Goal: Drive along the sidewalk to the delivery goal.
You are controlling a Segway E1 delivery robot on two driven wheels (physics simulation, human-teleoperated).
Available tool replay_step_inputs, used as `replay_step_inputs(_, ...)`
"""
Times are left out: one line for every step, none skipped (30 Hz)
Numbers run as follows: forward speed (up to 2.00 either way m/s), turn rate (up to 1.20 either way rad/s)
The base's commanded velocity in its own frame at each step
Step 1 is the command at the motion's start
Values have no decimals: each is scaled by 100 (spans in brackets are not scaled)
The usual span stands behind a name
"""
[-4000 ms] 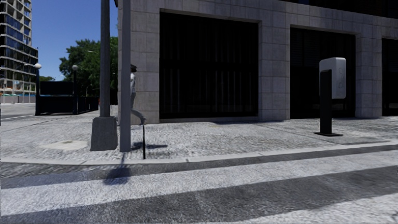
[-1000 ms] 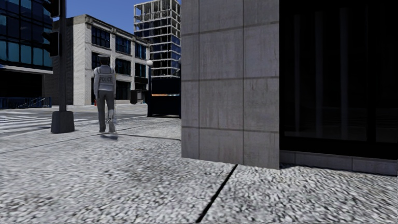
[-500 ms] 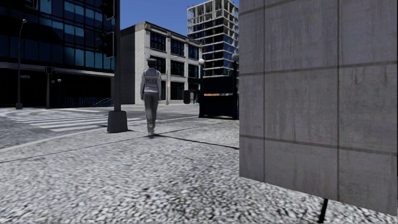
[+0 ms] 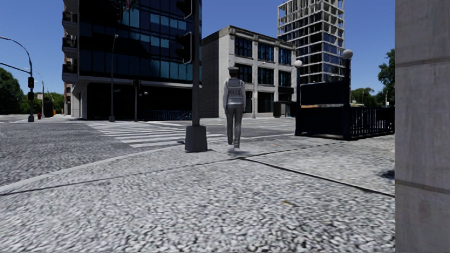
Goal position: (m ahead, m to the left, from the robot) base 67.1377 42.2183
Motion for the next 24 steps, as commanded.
replay_step_inputs(128,68)
replay_step_inputs(128,68)
replay_step_inputs(128,47)
replay_step_inputs(128,0)
replay_step_inputs(128,0)
replay_step_inputs(128,0)
replay_step_inputs(128,0)
replay_step_inputs(128,0)
replay_step_inputs(128,0)
replay_step_inputs(128,0)
replay_step_inputs(127,0)
replay_step_inputs(122,-16)
replay_step_inputs(122,-16)
replay_step_inputs(116,-36)
replay_step_inputs(112,-47)
replay_step_inputs(111,-49)
replay_step_inputs(111,-49)
replay_step_inputs(111,-50)
replay_step_inputs(111,-50)
replay_step_inputs(111,-50)
replay_step_inputs(111,-50)
replay_step_inputs(111,-50)
replay_step_inputs(111,-50)
replay_step_inputs(111,-50)
